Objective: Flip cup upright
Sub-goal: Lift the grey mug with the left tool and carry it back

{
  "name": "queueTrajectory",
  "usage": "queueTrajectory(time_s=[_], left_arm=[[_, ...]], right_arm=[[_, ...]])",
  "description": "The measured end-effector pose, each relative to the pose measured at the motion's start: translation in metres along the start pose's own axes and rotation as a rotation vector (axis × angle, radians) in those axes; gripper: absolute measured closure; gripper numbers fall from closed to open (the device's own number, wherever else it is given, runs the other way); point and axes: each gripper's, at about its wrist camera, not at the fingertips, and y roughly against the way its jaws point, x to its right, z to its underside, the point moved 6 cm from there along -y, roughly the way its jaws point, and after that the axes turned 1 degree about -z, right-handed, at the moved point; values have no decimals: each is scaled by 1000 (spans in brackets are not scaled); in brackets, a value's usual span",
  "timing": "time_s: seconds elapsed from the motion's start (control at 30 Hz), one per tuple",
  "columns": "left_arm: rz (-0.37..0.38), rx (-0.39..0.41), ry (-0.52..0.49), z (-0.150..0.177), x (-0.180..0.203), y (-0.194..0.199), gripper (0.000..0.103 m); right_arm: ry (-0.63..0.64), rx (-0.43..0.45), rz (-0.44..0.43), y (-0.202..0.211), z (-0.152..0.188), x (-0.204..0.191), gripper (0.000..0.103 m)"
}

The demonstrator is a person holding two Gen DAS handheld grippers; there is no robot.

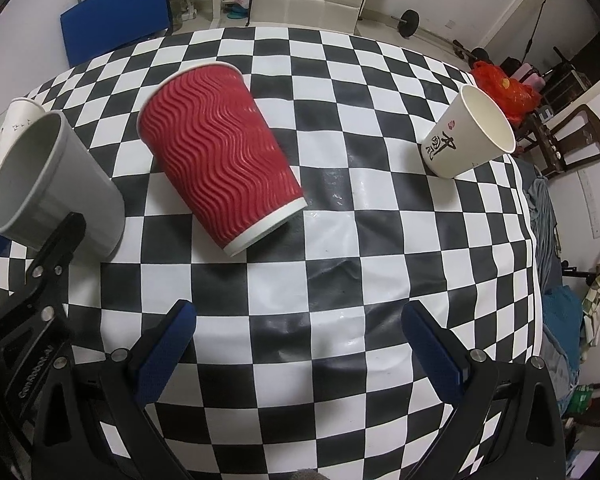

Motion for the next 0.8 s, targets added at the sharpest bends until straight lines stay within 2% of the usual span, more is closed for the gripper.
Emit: queueTrajectory(time_s=[0.3,0.47,0.67,0.8], left_arm=[[19,-38,5,5,12,35,28],[8,-80,9,19,23,57,29],[9,-183,49,44,43,80,29],[18,-223,70,58,64,101,29]], right_arm=[[-21,7,-31,10,15,12,0],[-24,6,-47,20,41,28,0],[-45,-4,-72,32,78,54,0],[-57,-11,-84,41,106,72,0]])
